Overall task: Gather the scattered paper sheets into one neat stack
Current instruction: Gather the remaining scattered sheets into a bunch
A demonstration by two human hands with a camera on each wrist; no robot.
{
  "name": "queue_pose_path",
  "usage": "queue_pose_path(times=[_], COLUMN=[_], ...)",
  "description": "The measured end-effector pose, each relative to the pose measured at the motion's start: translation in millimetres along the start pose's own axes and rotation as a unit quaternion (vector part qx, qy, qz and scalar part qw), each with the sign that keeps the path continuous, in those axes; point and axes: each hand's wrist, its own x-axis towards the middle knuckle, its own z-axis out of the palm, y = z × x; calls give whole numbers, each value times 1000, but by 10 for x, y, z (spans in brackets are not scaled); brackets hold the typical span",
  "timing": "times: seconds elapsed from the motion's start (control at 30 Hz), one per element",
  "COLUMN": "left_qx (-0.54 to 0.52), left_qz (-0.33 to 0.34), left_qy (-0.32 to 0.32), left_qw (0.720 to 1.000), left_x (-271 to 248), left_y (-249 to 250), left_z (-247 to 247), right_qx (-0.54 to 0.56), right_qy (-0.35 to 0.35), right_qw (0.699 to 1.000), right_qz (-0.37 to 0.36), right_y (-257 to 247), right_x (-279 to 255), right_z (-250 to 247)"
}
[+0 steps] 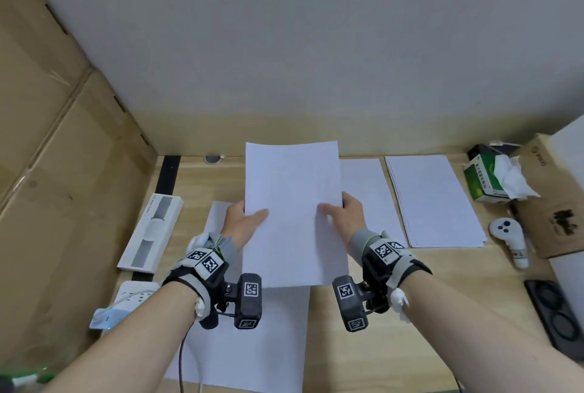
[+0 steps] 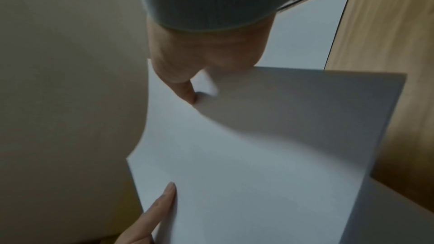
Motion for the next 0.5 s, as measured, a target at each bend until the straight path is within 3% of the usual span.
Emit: queue_pose_path(times=[0.23,0.5], left_qx=[39,22], left_qz=[-73,-138], left_qy=[-15,-18], left_qw=[996,990], left_x=[147,476], left_y=[-12,-59], left_z=[795,1545], right_qx=[-39,-94], right_qy=[52,45], right_qw=[997,993], right_qz=[46,60], right_y=[232,456], right_x=[368,1193], right_z=[-697,-1269])
